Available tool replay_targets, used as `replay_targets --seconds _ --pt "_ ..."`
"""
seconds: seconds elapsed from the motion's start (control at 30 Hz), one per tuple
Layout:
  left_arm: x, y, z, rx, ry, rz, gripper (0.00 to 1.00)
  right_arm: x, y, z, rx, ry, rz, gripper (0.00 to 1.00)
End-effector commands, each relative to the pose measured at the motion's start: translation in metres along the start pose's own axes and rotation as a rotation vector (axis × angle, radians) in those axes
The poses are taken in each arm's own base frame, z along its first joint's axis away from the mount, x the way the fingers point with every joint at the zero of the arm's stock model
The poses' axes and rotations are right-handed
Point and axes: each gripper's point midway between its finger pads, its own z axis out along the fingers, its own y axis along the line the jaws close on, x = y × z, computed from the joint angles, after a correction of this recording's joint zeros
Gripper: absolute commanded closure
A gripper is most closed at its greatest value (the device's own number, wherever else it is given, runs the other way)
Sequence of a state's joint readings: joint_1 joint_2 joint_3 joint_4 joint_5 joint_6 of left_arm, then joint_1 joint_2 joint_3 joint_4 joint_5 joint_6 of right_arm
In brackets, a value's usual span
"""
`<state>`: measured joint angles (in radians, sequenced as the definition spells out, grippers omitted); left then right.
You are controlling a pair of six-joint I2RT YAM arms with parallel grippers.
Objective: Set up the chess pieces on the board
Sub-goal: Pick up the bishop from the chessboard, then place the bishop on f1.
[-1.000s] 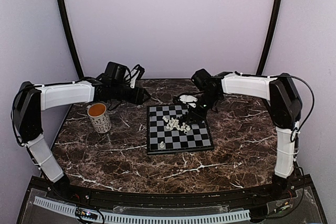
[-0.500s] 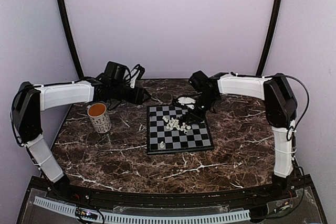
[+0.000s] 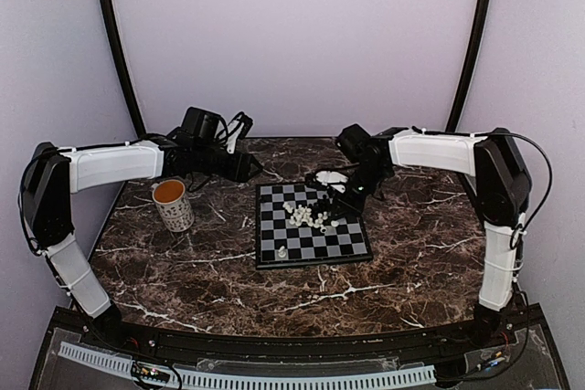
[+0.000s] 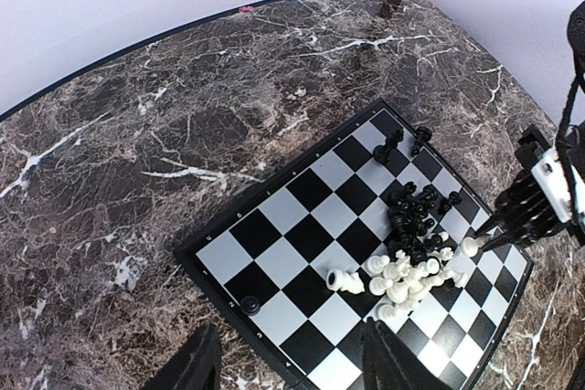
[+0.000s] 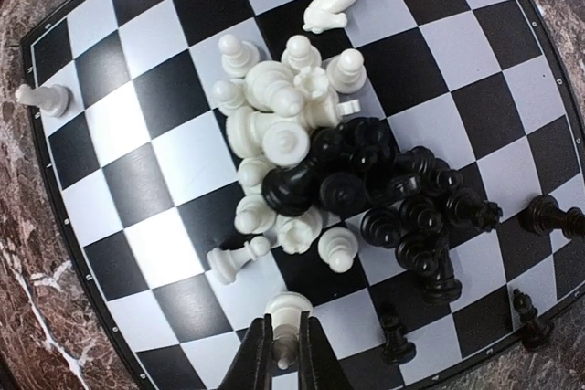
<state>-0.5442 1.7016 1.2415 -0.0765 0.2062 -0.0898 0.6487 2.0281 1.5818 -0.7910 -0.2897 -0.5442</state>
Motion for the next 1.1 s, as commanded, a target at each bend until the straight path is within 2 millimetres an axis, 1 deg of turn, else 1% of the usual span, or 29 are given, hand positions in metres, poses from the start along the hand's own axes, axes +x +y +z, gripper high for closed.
replay_targets --seconds 0.0,0.1,0.17,0.23,0.3,0.5,0.7,1.07 --pt "-0.005 -0.006 -0.010 0.018 -0.014 0.018 0.45 -0.008 0.032 -0.024 -0.031 -0.057 -0.045 0.92" --pt "-0.005 -0.005 -0.010 0.015 -0.014 0.022 0.45 -0.002 0.056 -0.023 -0.079 -0.058 -0.082 0.92" --pt "-0.005 -0.004 -0.010 0.011 -0.012 0.024 0.46 0.002 0.068 -0.020 -0.092 -0.047 -0.108 0.93" --pt "-0.005 -0.004 -0.010 0.009 -0.012 0.025 0.46 0.005 0.076 -0.016 -0.099 -0.035 -0.127 0.93" --pt "-0.005 -0.004 -0.010 0.010 -0.012 0.027 0.46 0.005 0.080 -0.011 -0.102 -0.025 -0.136 0.93" --pt "-0.004 -0.005 -0.009 0.018 -0.009 0.030 0.46 0.005 0.078 -0.005 -0.104 -0.009 -0.134 0.93" --pt "-0.004 -0.006 -0.010 0.018 -0.010 0.037 0.46 0.016 0.076 0.005 -0.097 0.035 -0.139 0.94" --pt "-0.003 -0.006 -0.009 0.024 -0.002 0.040 0.46 0.023 0.077 0.010 -0.102 0.053 -0.137 0.94"
